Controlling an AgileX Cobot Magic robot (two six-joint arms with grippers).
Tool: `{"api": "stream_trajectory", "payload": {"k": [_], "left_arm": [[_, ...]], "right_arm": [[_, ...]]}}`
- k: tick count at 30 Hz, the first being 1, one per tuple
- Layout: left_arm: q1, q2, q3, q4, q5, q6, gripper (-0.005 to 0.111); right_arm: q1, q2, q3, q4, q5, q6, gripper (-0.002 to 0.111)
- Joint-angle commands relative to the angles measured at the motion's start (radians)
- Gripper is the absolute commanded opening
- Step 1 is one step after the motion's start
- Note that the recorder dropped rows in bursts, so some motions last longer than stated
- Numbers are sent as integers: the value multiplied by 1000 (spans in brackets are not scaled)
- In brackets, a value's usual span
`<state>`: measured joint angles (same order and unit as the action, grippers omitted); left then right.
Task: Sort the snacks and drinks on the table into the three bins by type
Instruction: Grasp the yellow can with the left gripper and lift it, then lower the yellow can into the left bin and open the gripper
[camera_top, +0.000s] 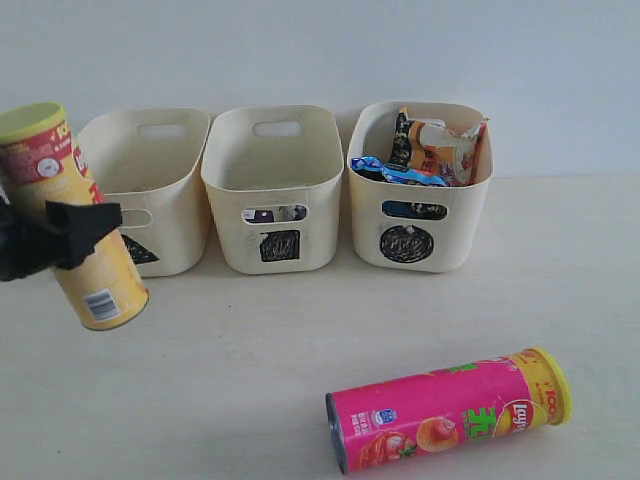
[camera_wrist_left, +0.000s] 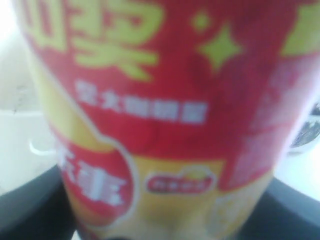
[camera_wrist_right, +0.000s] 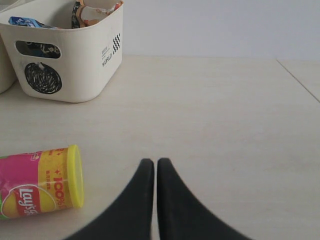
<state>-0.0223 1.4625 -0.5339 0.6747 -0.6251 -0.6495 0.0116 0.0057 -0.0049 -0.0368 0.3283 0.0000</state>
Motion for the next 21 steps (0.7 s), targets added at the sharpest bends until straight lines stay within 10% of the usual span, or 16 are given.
{"api": "stream_trajectory", "payload": {"k": [1,15,21], "left_arm": [[1,-58,-107,201,87,-249,4],[1,-41,-524,1052,203,-1079,4],[1,113,-727,1070,185,-1176,4]], "right_arm": [[-2,-6,5,1,-6,-7,0],[-2,-6,5,1,-6,-7,0],[-2,-6,5,1,-6,-7,0]]}}
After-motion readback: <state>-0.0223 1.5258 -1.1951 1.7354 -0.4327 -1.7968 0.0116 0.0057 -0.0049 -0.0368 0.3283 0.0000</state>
